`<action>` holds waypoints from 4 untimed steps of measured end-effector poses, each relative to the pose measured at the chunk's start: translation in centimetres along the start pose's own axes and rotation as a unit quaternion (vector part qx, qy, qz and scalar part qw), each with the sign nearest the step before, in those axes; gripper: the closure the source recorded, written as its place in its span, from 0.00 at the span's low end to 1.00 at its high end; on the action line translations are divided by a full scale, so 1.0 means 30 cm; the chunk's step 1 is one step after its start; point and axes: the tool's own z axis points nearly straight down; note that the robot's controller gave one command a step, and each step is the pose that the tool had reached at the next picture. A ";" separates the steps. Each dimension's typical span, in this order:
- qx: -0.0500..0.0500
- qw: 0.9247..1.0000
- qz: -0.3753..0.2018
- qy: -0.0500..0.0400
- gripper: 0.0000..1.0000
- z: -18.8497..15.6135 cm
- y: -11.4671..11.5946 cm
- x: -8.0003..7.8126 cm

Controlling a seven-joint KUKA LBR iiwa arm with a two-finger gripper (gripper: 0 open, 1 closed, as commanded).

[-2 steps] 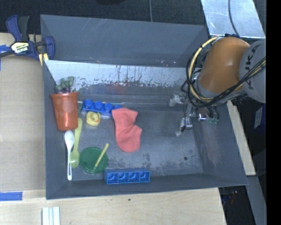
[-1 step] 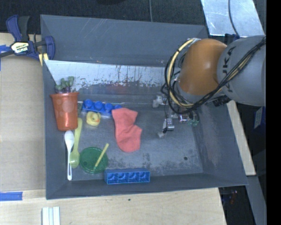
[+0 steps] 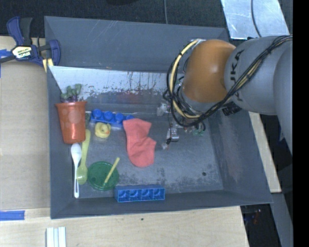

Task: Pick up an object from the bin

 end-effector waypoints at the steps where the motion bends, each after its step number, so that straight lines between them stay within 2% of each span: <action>1: 0.001 0.995 -0.104 0.000 0.00 0.005 0.173 0.055; 2: 0.001 0.998 -0.061 -0.004 1.00 -0.011 0.242 0.044; 3: 0.001 0.999 -0.036 -0.004 1.00 -0.017 0.210 0.038; 4: 0.002 0.999 -0.048 0.000 1.00 -0.195 0.210 0.051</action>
Offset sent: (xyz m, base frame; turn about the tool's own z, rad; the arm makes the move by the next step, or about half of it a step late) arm -0.0109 0.0610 0.0045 -0.0644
